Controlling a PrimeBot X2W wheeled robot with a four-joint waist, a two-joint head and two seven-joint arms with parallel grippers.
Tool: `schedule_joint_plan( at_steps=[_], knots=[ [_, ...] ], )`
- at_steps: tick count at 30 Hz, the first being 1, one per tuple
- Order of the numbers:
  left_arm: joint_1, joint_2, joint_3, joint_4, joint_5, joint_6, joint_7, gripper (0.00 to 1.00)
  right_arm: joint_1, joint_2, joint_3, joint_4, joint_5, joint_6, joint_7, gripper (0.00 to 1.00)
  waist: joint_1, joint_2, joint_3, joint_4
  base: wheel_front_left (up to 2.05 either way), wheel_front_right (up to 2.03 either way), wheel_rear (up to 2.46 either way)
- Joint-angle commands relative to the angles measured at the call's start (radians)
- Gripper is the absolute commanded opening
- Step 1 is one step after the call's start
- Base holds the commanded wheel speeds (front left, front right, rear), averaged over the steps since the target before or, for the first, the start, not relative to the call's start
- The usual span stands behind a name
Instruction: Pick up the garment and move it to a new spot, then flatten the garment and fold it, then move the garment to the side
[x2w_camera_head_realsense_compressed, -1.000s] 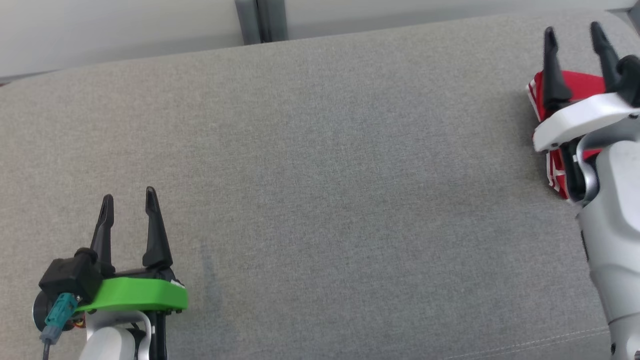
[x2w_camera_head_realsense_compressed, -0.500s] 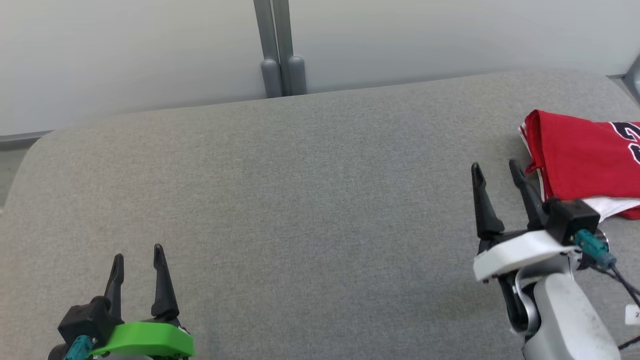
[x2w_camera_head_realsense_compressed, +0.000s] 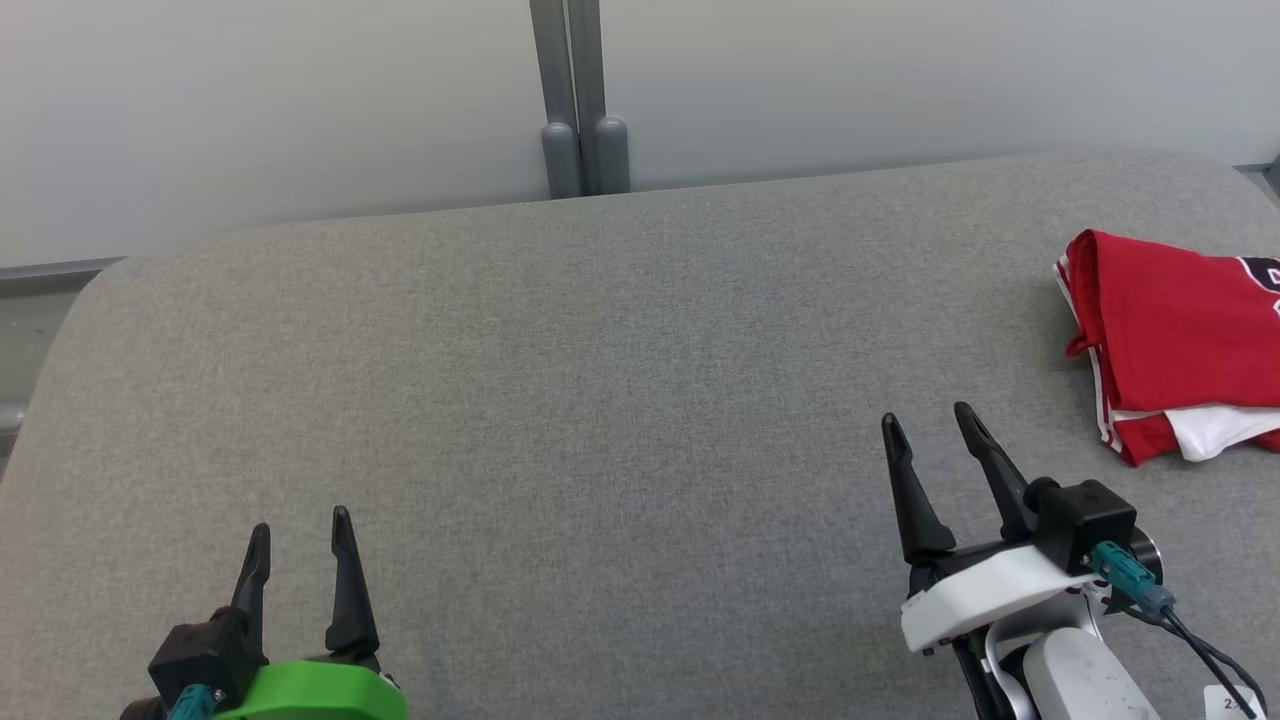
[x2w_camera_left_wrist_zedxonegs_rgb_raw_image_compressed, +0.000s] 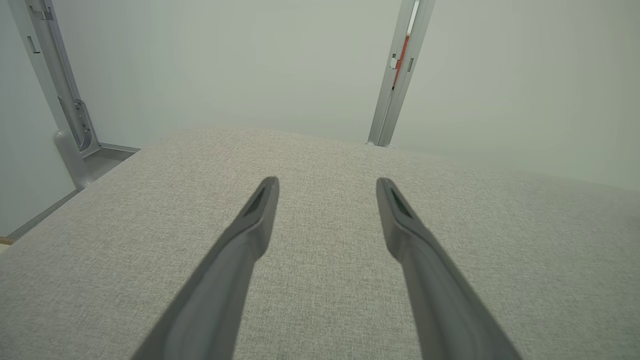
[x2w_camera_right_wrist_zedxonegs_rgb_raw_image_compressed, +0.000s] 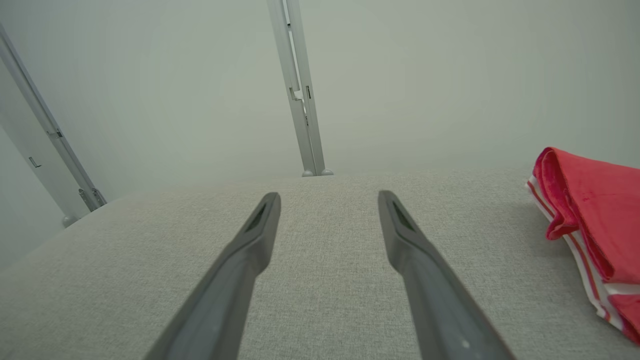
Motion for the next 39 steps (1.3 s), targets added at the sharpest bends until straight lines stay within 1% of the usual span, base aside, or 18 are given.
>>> schedule_joint_plan(
  at_steps=[1, 8, 17, 18, 22, 39],
  knots=[
    [0.008, -0.003, 0.003, 0.004, 0.011, -0.006, -0.003, 1.0, 0.005, -0.002, 0.002, 0.002, 0.008, 0.0, -0.003, 1.0, 0.0, 0.0, -0.003, 0.001, 0.0, 0.0, 0.0],
    [0.016, -0.012, 0.007, 0.008, 0.027, -0.017, -0.003, 1.0, 0.017, -0.002, 0.005, 0.027, 0.011, 0.0, -0.003, 1.0, 0.0, 0.0, -0.013, 0.008, 0.0, 0.0, 0.0],
    [0.02, -0.021, 0.01, 0.01, 0.021, -0.036, -0.003, 1.0, 0.022, -0.002, 0.008, 0.04, 0.014, 0.0, -0.003, 1.0, 0.0, 0.0, -0.019, 0.01, 0.0, 0.0, 0.0],
    [0.011, -0.022, 0.005, 0.014, 0.019, -0.034, 0.0, 0.0, 0.01, 0.0, 0.008, 0.04, 0.01, 0.0, 0.0, 0.0, 0.0, 0.0, -0.019, 0.01, 0.0, 0.0, 0.0],
    [0.016, -0.029, 0.003, 0.049, 0.013, -0.035, 0.008, 0.0, 0.032, 0.002, 0.009, 0.069, 0.016, 0.0, 0.002, 0.0, 0.0, 0.0, -0.019, 0.01, 0.0, 0.0, 0.0],
    [-0.023, -0.035, 0.052, 0.054, -0.267, -0.074, 0.09, 0.0, 0.025, -0.014, -0.027, 0.057, 0.341, 0.0, 0.069, 0.0, 0.0, 0.0, -0.017, 0.014, 0.0, 0.0, 0.0]
  ],
)
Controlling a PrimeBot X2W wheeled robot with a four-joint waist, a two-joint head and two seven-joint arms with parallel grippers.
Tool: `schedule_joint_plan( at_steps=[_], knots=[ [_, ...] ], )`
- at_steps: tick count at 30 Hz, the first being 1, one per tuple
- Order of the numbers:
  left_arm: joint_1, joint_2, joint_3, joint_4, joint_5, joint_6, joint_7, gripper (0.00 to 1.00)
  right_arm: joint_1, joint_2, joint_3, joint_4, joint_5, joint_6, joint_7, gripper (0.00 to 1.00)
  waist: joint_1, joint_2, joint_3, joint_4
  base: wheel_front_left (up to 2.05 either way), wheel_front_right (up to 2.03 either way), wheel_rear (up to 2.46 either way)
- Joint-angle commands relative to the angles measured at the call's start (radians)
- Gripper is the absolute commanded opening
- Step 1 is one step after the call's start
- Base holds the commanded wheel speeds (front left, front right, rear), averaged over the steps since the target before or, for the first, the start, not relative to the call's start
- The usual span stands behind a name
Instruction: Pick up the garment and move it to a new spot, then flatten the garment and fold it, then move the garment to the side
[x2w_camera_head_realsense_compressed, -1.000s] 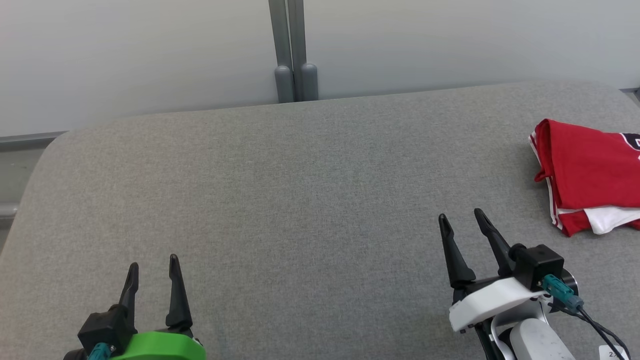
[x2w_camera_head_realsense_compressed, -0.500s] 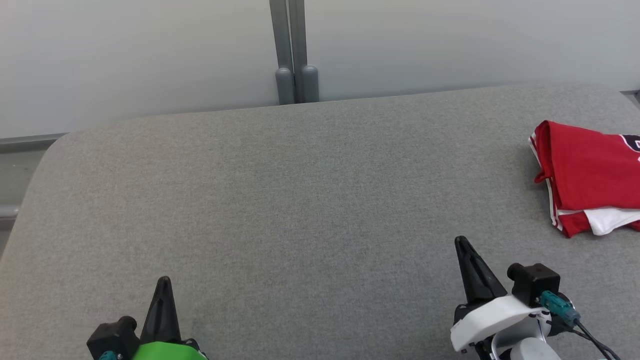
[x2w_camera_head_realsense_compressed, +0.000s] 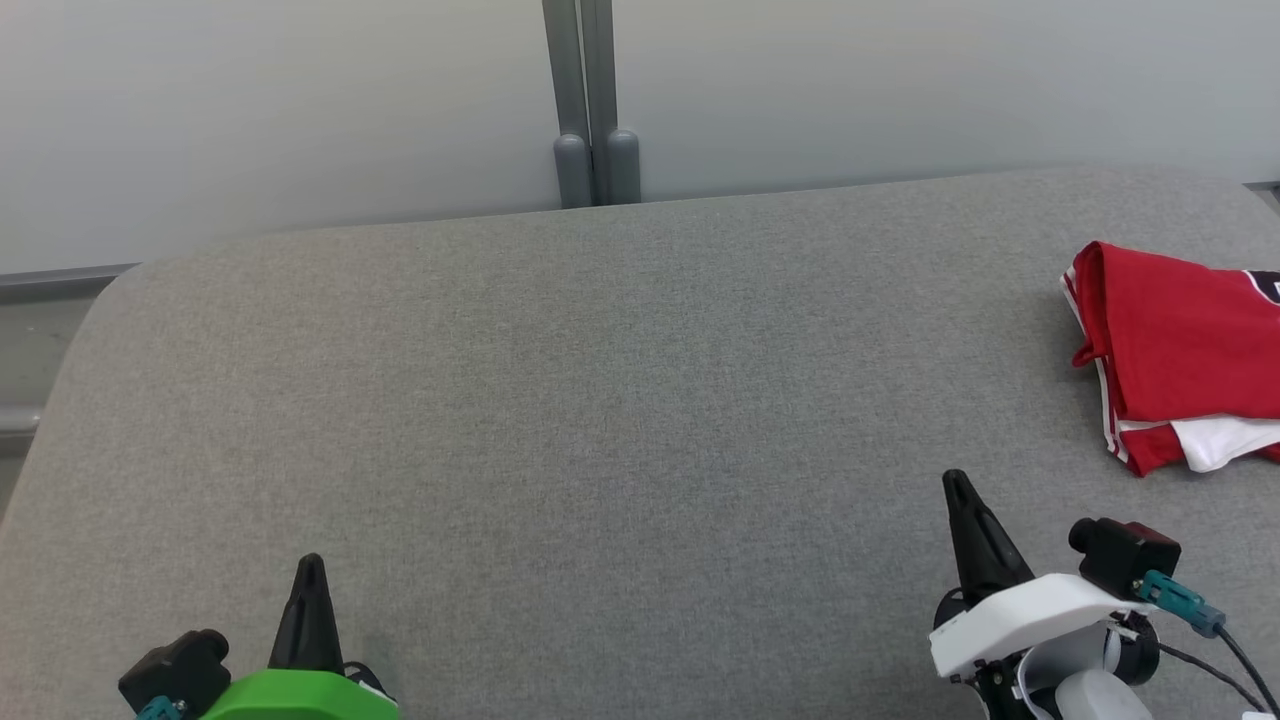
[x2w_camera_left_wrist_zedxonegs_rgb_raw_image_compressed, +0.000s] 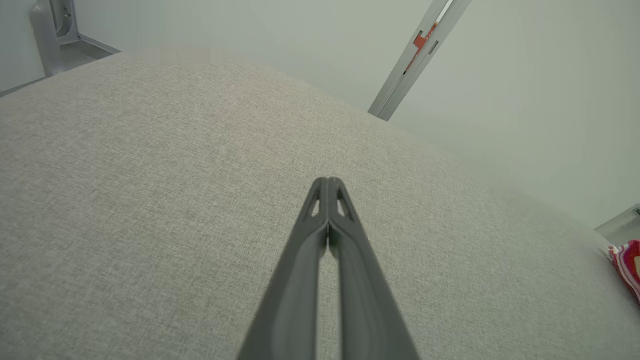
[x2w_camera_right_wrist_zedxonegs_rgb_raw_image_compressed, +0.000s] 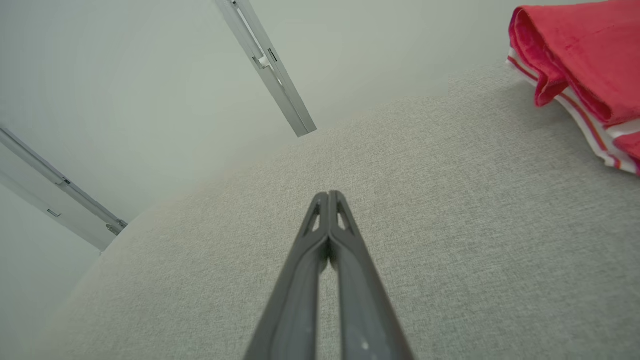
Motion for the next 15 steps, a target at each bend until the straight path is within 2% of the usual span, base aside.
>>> schedule_joint_plan(
  at_steps=[1, 15],
  knots=[
    [-0.033, 0.0, 0.012, -0.012, -0.04, -0.007, 0.007, 0.0, -0.023, -0.007, -0.008, -0.019, 0.044, 0.0, 0.007, 0.0, 0.0, 0.0, 0.0, 0.0, 0.0, 0.0, 0.0],
    [-0.059, -0.005, 0.044, -0.01, -0.23, -0.034, 0.062, 0.0, -0.028, -0.013, -0.037, -0.027, 0.26, 0.0, 0.057, 0.0, 0.0, 0.0, 0.001, 0.004, 0.0, 0.0, 0.0]
  ],
)
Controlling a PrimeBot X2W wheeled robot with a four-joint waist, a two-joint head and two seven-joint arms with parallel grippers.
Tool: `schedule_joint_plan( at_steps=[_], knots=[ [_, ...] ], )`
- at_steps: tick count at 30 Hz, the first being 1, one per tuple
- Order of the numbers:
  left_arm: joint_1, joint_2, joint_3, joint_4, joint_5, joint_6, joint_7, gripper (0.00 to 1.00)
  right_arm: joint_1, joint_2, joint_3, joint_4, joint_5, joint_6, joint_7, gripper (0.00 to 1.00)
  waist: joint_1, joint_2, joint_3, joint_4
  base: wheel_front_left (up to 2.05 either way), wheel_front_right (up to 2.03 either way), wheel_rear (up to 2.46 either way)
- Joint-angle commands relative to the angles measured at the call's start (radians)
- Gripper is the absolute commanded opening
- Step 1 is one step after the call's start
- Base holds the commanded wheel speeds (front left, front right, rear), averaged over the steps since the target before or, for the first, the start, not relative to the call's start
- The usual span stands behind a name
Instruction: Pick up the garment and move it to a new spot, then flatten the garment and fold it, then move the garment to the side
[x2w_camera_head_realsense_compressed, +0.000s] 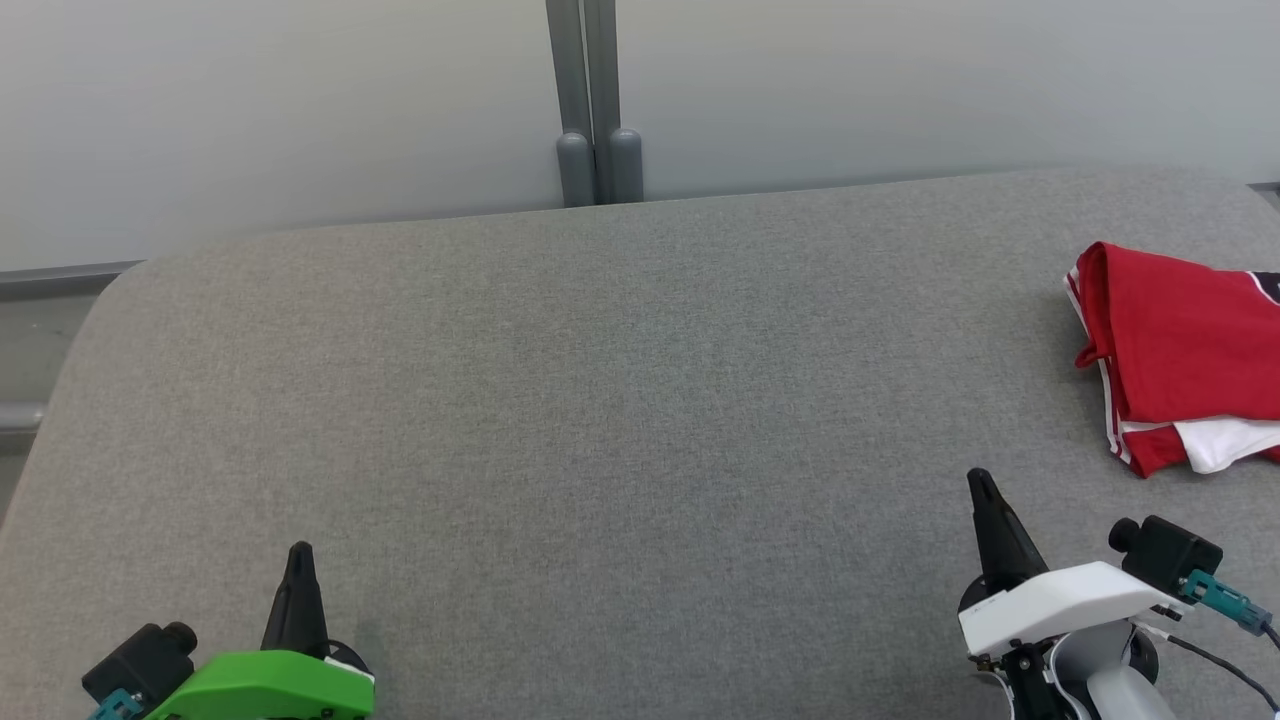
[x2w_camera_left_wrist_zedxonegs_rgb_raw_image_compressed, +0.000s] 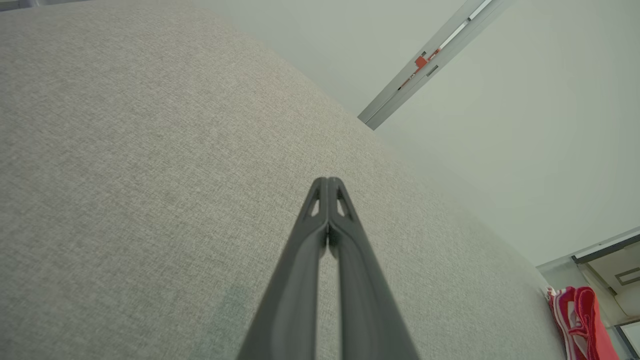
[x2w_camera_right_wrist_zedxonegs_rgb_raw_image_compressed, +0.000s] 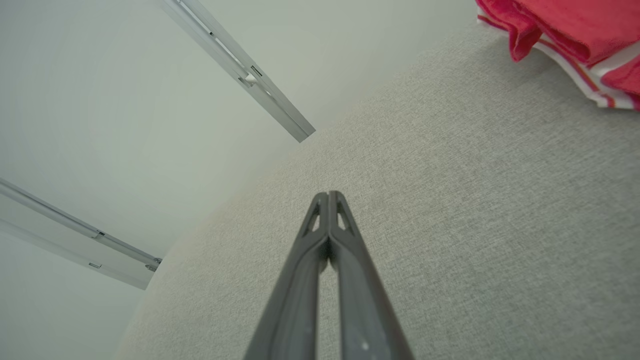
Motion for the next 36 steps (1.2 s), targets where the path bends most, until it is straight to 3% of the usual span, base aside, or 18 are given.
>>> schedule_joint_plan(
  at_steps=[1, 36],
  knots=[
    [-0.032, -0.001, 0.011, -0.011, -0.03, -0.008, 0.006, 0.0, -0.026, -0.005, -0.007, -0.019, 0.037, 0.0, 0.008, 0.0, 0.0, 0.0, 0.0, 0.0, 0.0, 0.0, 0.0],
    [-0.083, -0.008, 0.074, -0.004, -0.396, -0.059, 0.115, 0.0, -0.034, -0.01, -0.076, -0.031, 0.445, 0.0, 0.112, 0.0, 0.0, 0.0, 0.003, 0.009, 0.0, 0.0, 0.0]
  ],
)
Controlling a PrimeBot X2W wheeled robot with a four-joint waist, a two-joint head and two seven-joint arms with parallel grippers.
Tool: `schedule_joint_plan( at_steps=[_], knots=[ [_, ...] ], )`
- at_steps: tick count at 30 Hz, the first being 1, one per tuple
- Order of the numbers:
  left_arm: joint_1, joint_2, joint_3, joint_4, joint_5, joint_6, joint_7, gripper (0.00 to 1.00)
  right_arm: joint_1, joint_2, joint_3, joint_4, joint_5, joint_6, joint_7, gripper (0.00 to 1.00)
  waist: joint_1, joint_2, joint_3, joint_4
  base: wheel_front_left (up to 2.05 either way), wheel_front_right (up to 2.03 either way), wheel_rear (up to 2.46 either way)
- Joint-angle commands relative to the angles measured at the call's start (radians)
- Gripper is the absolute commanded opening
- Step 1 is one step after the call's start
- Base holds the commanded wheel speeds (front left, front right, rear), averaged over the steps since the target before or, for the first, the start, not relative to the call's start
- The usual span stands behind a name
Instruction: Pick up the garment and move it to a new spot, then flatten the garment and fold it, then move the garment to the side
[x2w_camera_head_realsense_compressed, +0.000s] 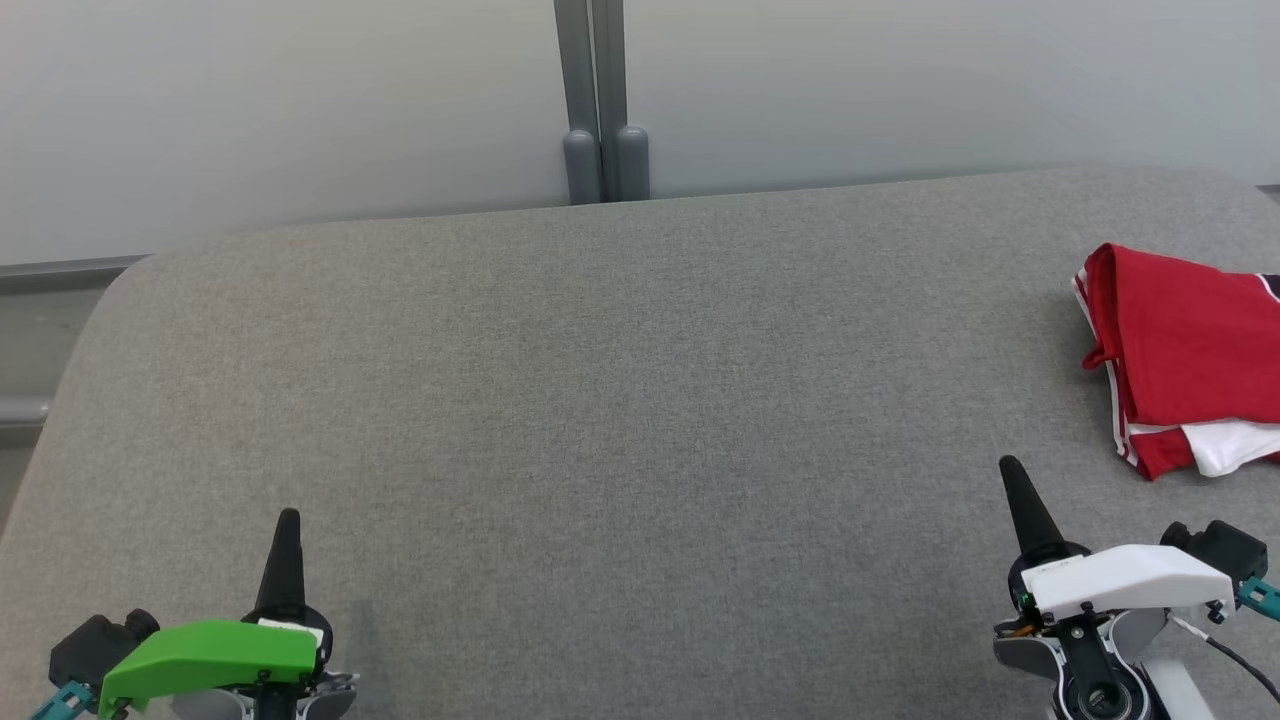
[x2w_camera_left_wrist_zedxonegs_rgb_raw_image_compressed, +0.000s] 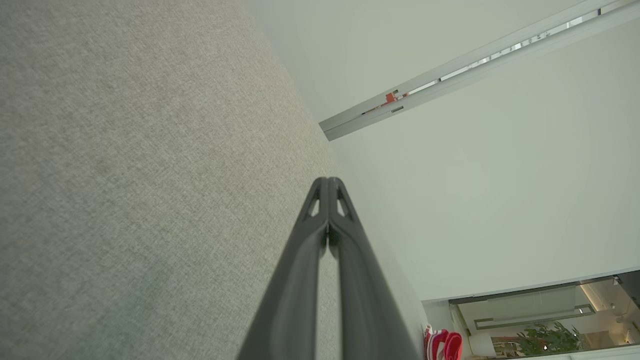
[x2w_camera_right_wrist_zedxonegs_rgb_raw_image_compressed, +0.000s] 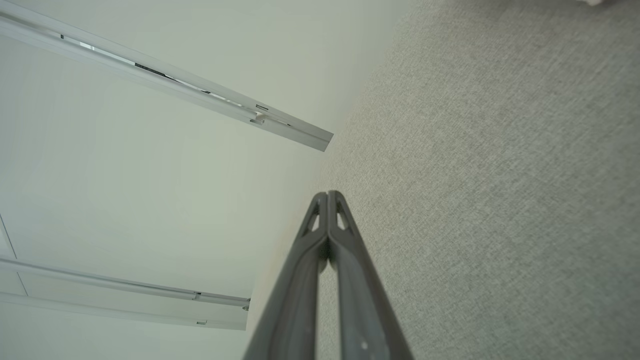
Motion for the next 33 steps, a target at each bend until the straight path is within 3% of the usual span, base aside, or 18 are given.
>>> schedule_joint_plan(
  at_steps=[1, 33],
  knots=[
    [-0.027, 0.003, 0.01, -0.007, -0.025, -0.008, 0.008, 0.0, -0.018, -0.005, -0.007, -0.012, 0.027, 0.0, 0.006, 0.0, -0.0001, 0.0, 0.0, 0.0, 0.0, 0.0, 0.0],
    [-0.06, -0.003, 0.051, -0.001, -0.276, -0.043, 0.08, 0.0, -0.024, -0.002, -0.061, -0.02, 0.296, 0.001, 0.083, 0.0, -0.0001, 0.0, 0.003, 0.009, 0.0, 0.0, 0.0]
  ],
)
